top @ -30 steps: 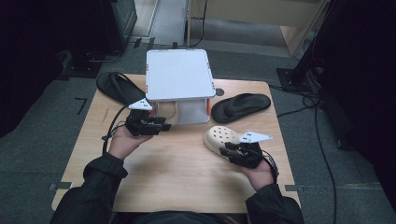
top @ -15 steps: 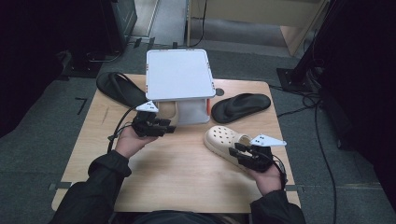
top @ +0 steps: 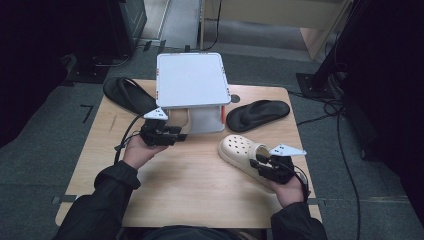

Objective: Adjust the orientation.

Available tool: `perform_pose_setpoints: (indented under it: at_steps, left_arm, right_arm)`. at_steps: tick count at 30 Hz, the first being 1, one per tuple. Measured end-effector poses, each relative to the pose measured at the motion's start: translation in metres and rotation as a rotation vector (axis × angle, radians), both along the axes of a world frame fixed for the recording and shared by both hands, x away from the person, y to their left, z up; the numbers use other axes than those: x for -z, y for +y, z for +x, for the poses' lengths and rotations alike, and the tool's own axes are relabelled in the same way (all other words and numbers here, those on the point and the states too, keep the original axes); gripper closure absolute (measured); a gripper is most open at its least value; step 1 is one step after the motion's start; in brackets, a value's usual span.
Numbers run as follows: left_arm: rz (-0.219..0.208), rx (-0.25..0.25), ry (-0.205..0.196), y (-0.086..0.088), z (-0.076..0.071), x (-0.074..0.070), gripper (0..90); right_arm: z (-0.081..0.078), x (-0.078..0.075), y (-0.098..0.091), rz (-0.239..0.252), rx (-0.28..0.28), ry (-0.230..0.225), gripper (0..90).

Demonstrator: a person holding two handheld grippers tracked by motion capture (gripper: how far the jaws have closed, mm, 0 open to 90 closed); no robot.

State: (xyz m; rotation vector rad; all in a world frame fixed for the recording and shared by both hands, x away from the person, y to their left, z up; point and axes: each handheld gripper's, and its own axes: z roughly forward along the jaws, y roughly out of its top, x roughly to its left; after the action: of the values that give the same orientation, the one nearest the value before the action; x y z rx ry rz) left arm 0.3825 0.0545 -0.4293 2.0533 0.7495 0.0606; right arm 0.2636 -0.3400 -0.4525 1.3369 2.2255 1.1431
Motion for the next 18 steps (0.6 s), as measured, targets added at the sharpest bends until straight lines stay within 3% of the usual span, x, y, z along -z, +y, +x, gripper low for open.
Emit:
perform_pose_setpoints:
  at_steps: [3,6,11,18]
  left_arm:
    - [-0.009,-0.005,0.002,0.0,0.0,0.0,55.7]
    - [-0.008,-0.004,0.003,0.002,0.0,0.0,56.7]
    - [-0.012,-0.001,0.007,0.002,0.001,0.0,60.2]
    - [-0.016,0.003,0.013,0.002,-0.001,0.001,63.5]
  right_arm:
    - [0.003,0.01,0.004,-0.035,-0.024,0.04,65.5]
    - [0.006,0.011,0.006,-0.048,-0.027,0.034,71.2]
    - [0.009,0.008,0.01,-0.036,-0.043,0.039,76.6]
    - [0.01,-0.001,0.026,0.001,-0.064,0.032,77.5]
